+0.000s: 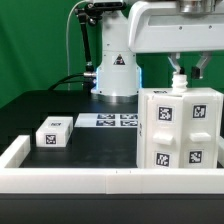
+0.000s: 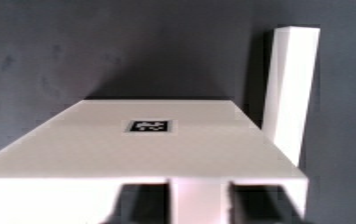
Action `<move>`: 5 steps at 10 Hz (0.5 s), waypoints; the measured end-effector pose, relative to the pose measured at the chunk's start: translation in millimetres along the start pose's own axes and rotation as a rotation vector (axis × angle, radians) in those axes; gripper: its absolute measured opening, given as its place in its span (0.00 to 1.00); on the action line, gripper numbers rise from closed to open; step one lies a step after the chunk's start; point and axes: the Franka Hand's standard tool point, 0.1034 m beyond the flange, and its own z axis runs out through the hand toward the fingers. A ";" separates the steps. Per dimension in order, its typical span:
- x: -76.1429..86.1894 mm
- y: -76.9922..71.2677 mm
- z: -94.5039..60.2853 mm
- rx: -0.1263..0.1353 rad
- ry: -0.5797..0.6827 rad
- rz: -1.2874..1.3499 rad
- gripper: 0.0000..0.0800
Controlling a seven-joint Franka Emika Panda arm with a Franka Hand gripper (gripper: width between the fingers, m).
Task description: Assemble cabinet
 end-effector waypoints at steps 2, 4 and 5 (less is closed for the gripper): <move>-0.2 0.2 0.2 0.000 0.000 0.000 0.63; -0.2 0.2 0.2 0.000 -0.001 0.000 0.89; -0.8 0.0 0.4 0.000 0.003 0.002 0.89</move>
Offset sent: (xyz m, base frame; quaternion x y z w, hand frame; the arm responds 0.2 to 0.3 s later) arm 0.0000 0.0000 0.0000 0.0000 0.0000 0.0000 1.0000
